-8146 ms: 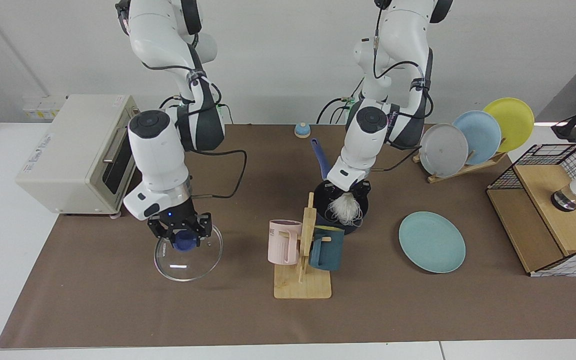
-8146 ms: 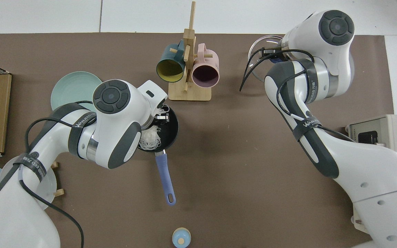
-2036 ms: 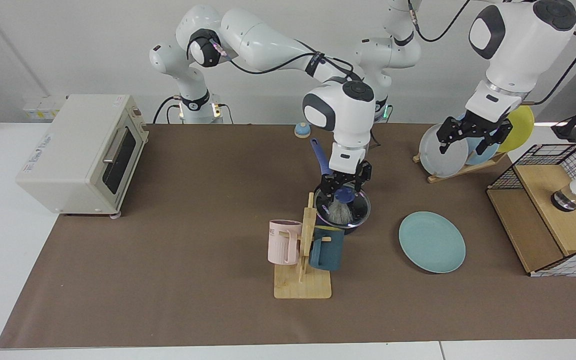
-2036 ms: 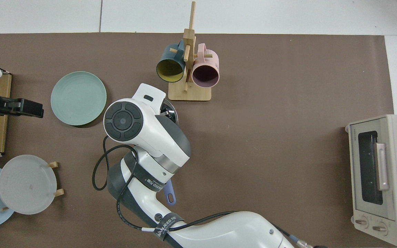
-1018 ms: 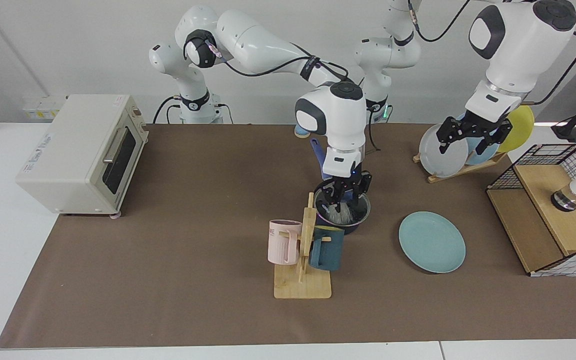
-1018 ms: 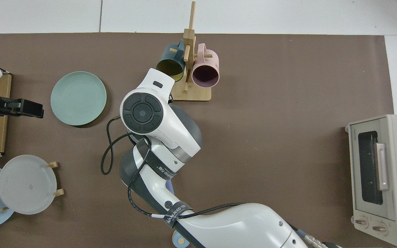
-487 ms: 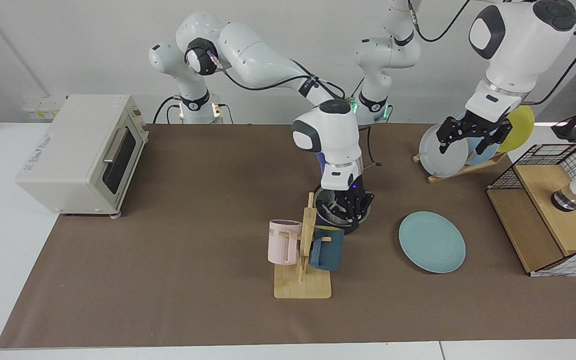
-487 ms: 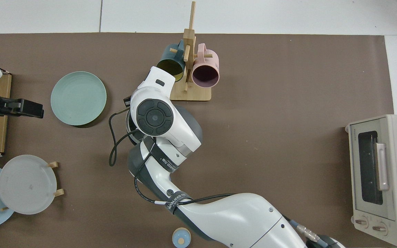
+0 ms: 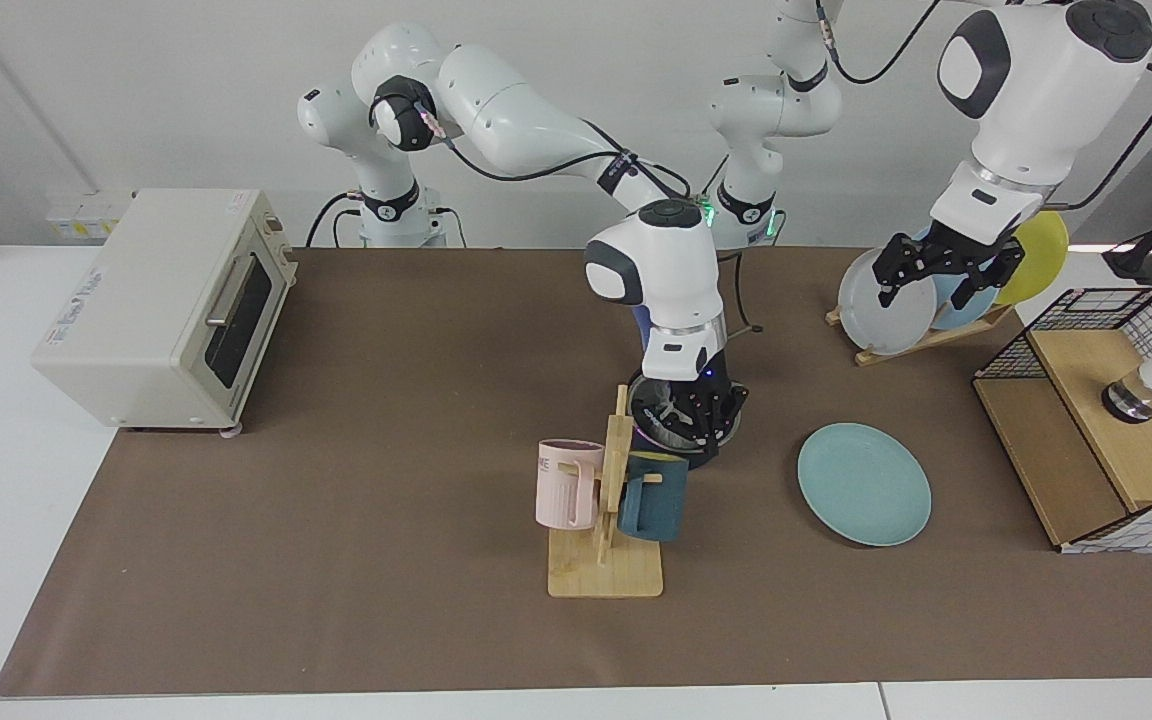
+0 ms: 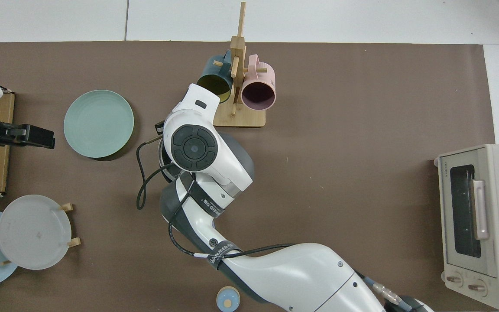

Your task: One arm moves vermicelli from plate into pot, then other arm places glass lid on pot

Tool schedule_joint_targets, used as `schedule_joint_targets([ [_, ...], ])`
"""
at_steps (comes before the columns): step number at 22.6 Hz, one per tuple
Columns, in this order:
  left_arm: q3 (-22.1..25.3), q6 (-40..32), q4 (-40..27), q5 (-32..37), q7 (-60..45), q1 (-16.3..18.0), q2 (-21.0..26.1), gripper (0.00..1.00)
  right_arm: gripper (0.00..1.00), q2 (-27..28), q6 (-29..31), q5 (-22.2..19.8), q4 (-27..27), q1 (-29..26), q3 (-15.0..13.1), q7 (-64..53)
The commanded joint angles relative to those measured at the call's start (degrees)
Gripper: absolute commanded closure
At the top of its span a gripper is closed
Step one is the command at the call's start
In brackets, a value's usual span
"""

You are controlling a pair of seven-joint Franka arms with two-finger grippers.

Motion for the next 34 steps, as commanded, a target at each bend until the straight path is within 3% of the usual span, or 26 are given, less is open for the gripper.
schedule_joint_targets([
  [1, 0.5, -0.4, -1.1, -0.8, 0.8, -0.4, -1.0, 0.0, 1.0, -0.4, 1.3, 0.8, -1.6, -0.4, 0.5, -2.1],
  [28, 0.7, -0.4, -1.1, -0.8, 0.4, -0.4, -1.0, 0.0, 1.0, -1.8, 0.3, 1.1, -4.8, 0.5, 0.7, -4.3],
  [31, 0.7, -0.4, -1.1, -0.8, 0.4, -0.4, -1.0, 0.0, 1.0, -2.1, -1.3, 1.3, -4.6, 0.0, 0.7, -4.4],
  [34, 0.7, -0.4, -1.1, -0.8, 0.4, -0.4, -1.0, 0.0, 0.96, -5.5, -6.5, 2.7, -4.4, -0.5, 0.6, -4.1],
])
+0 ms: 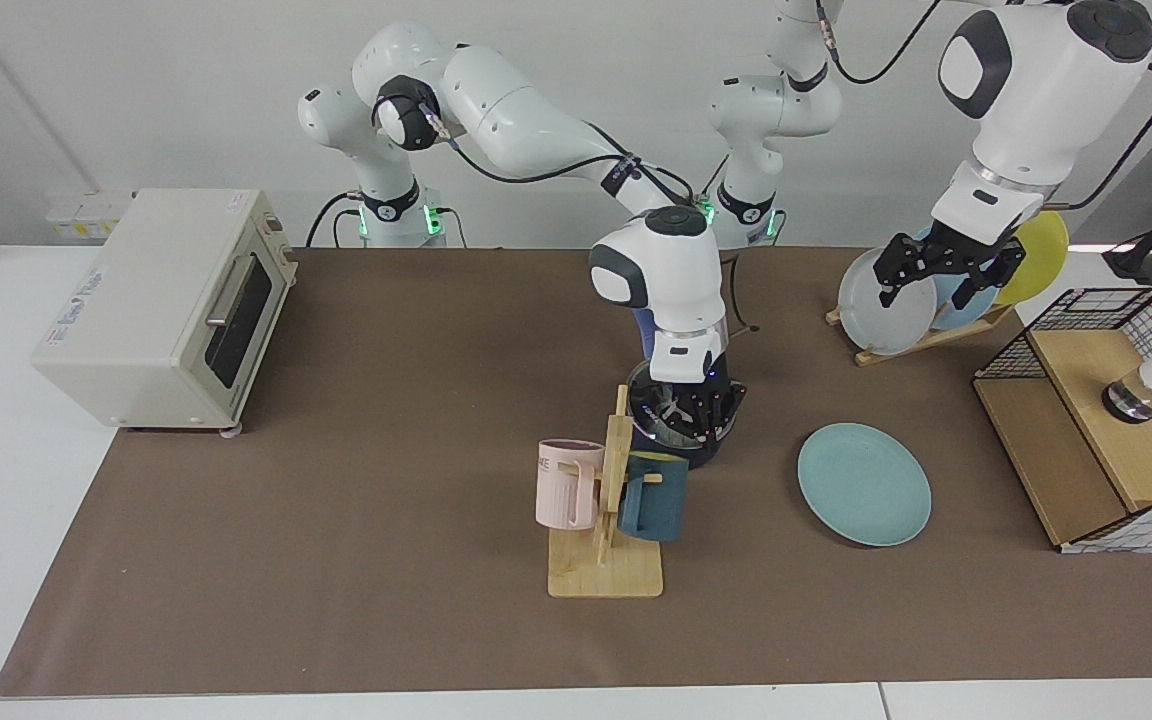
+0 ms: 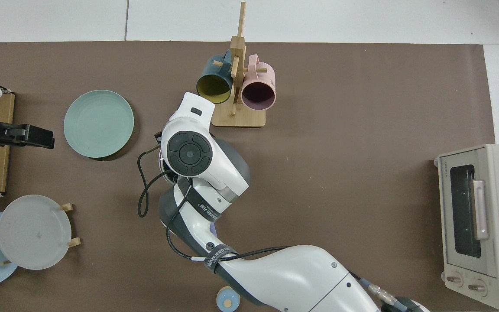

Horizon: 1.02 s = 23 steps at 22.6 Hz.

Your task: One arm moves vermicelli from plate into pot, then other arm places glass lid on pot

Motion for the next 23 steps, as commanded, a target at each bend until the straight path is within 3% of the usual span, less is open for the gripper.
schedule_joint_targets([
  [1, 0.6, -0.4, -1.1, -0.8, 0.4, -0.4, -1.0, 0.0, 0.91, -6.2, -5.9, 3.6, -2.3, -1.4, 0.3, -1.6],
  [3, 0.6, -0.4, -1.1, -0.8, 0.4, -0.4, -1.0, 0.0, 0.76, -9.7, -7.2, 4.1, -3.1, -2.2, 0.1, -1.4],
  [6, 0.6, -0.4, -1.1, -0.8, 0.4, -0.4, -1.0, 0.0, 0.45, -13.5, -12.5, 4.1, -4.4, -3.4, 0.0, -0.6],
  [9, 0.6, -0.4, -1.4, -0.8, 0.5, -0.4, -1.1, 0.0, 0.21, -18.4, -18.6, 4.1, -6.4, -5.4, 0.0, 1.3],
  [13, 0.6, -0.4, -1.4, -0.8, 0.6, -0.4, -1.1, 0.0, 0.13, -27.5, -28.6, 3.6, -12.5, -9.6, -0.1, 1.2],
  [14, 0.6, -0.4, -1.4, -0.8, 0.6, -0.4, -1.1, 0.0, 0.04, -30.2, -29.9, 3.3, -15.4, -10.7, -0.2, 1.6],
  [15, 0.6, -0.4, -1.4, -0.8, 0.6, -0.4, -1.1, 0.0, 0.01, -32.5, -30.6, 3.1, -17.9, -11.7, -0.3, 1.6],
  [23, 0.5, -0.8, -1.4, -0.8, 0.5, -0.4, -1.1, 0.0, 0.01, -47.9, -33.1, 3.0, -38.0, -22.7, -0.2, 0.2],
])
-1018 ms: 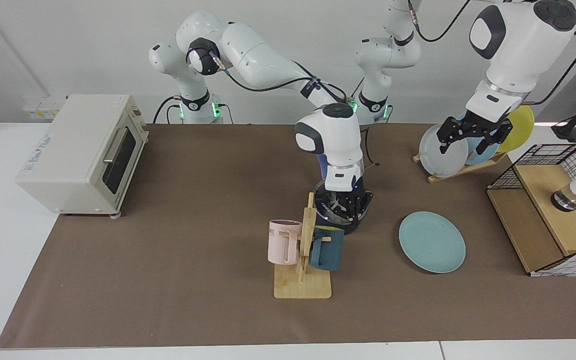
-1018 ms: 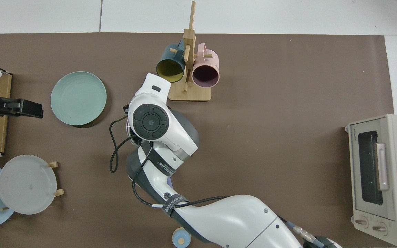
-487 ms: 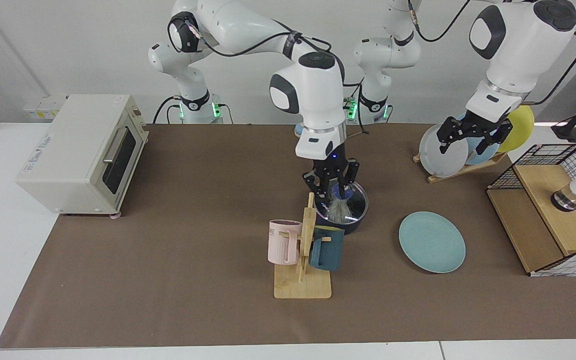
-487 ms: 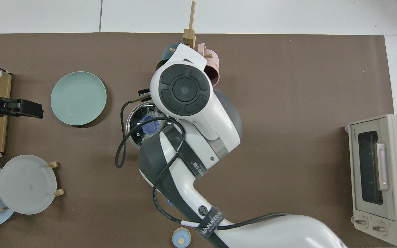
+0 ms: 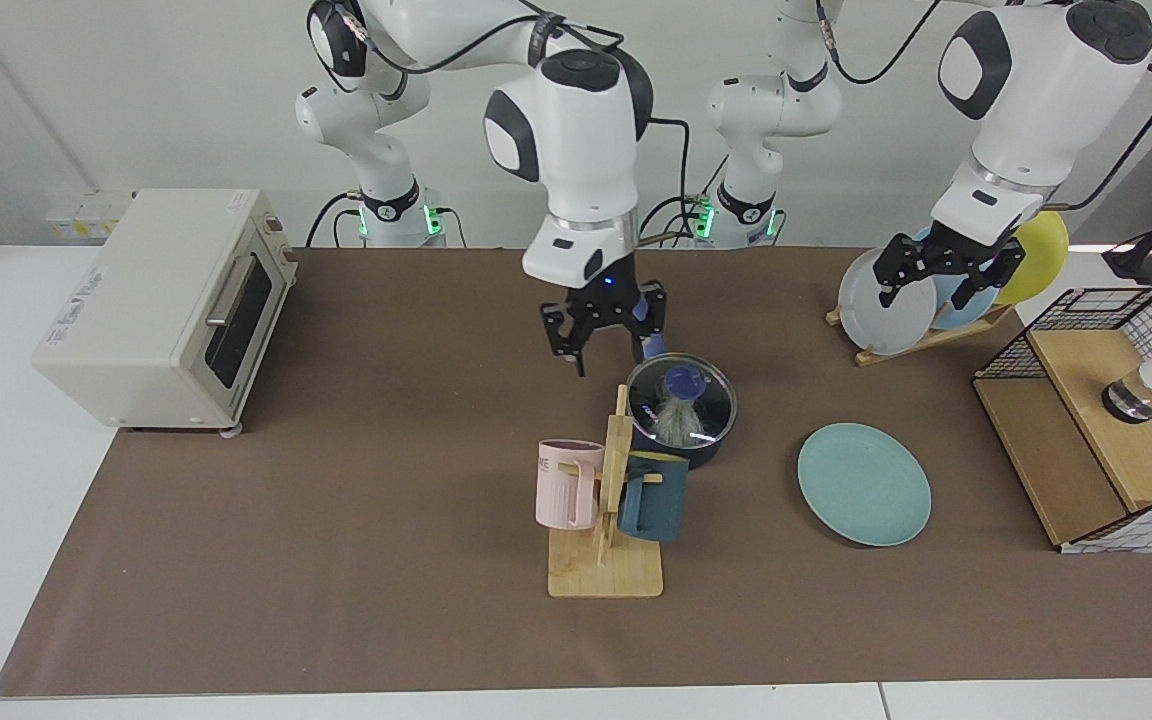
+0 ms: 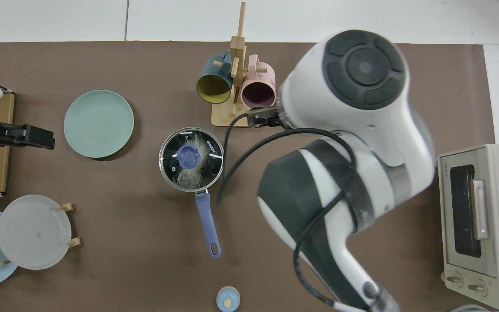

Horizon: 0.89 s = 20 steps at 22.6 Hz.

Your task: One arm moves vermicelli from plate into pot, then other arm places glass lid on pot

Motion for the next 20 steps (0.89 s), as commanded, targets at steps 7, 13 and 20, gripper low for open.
schedule_joint_targets([
  [7, 0.5, -1.0, -1.1, -0.8, 0.8, -0.4, -1.1, 0.0, 0.01, -10.6, -0.8, -0.1, -15.5, -13.2, 1.0, -4.5],
  [13, 0.5, -1.0, -1.1, -0.8, 0.8, -0.4, -1.1, 0.0, 0.01, -10.5, -1.0, 0.0, -15.0, -18.3, 1.0, -4.7],
  [20, 0.1, -1.6, -0.9, -0.8, 0.8, -0.4, -1.1, 0.0, 0.01, -12.3, -1.6, -0.2, -14.8, -19.3, 1.0, -4.6],
])
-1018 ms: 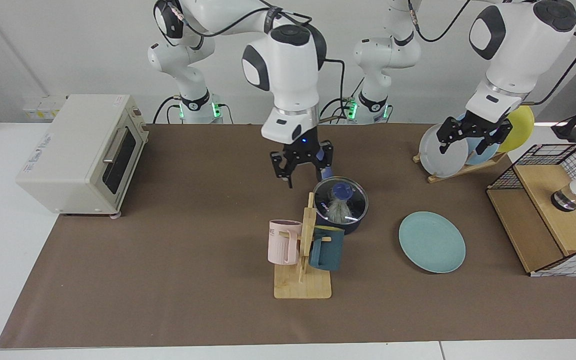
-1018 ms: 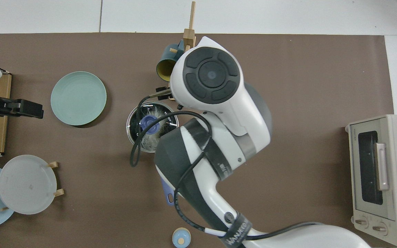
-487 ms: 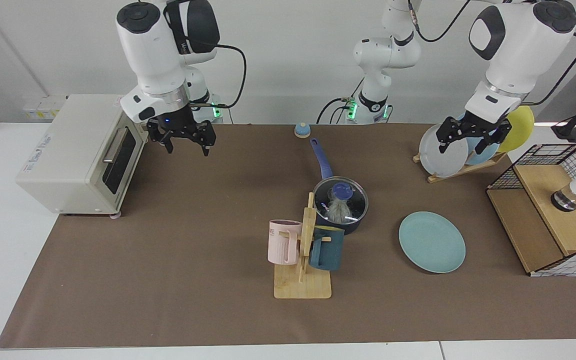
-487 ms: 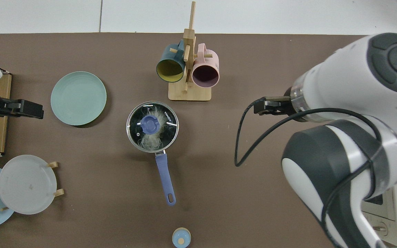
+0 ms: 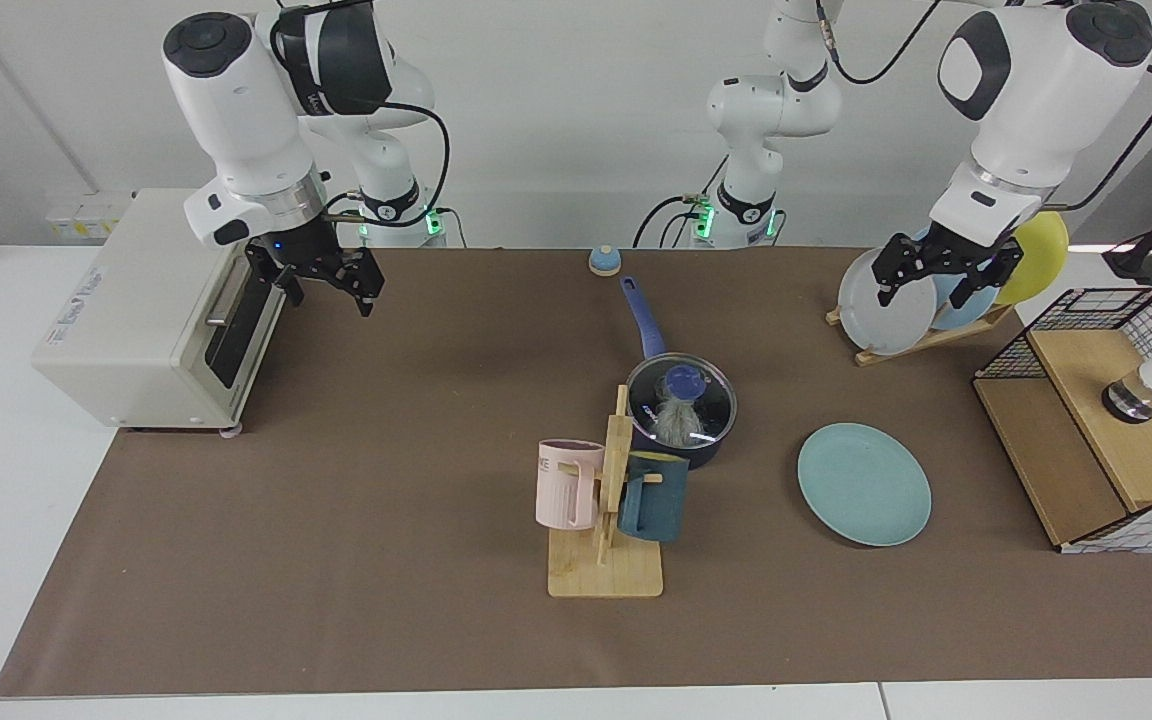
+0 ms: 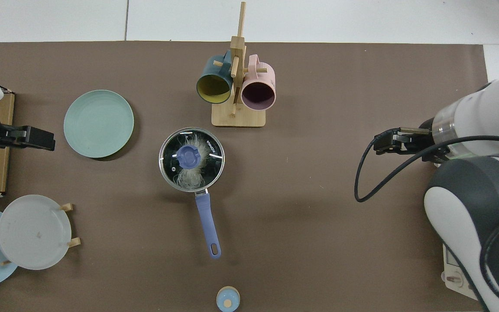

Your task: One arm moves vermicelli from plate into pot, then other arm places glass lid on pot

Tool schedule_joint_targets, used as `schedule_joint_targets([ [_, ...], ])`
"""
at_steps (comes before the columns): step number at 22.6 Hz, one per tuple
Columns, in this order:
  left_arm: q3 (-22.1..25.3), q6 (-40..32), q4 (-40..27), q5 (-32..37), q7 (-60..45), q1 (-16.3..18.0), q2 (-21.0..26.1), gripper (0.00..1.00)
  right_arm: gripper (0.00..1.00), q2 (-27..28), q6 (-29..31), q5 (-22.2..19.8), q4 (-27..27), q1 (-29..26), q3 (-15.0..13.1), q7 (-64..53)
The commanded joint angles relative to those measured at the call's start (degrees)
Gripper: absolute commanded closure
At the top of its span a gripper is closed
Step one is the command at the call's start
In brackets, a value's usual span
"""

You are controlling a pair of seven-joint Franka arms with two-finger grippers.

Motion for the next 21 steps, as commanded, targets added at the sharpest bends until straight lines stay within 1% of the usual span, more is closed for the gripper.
schedule_joint_targets([
  [1, 0.2, -1.1, -0.7, -0.8, 0.8, -0.4, -1.1, 0.0, 0.01, -2.6, -0.9, -0.1, -0.8, -1.0, 0.9, -1.3],
  [4, -0.2, -1.3, -0.7, -0.7, 0.7, -0.4, -1.1, 0.0, 0.01, -2.6, -0.7, 0.0, -0.5, -1.2, 1.0, -1.4],
  [7, -0.4, -1.9, -0.4, -0.5, 0.4, -0.4, -1.1, 0.0, 0.01, -2.5, -0.1, 0.1, -0.5, -0.9, 1.0, -4.3],
  [9, -0.4, -2.0, -0.4, -0.4, 0.5, -0.4, -1.1, 0.0, 0.01, -2.4, 0.1, 1.0, -0.4, -0.7, 1.1, -5.0],
  [12, -0.3, -2.0, -0.5, -0.4, 0.5, -0.4, -1.3, 0.0, 0.01, -2.4, -0.2, 0.9, -0.4, -0.4, 1.1, -5.6],
  [16, -0.2, -2.0, -0.5, -0.5, 0.1, -0.4, -1.4, 0.0, 0.01, -2.6, -0.9, 0.8, -0.5, -0.4, 1.1, -9.4],
  [21, -0.2, -1.9, -0.5, -0.5, -0.1, -0.5, -1.4, 0.0, 0.01, -2.7, -1.0, 0.6, -0.6, -0.5, 1.0, -8.8],
])
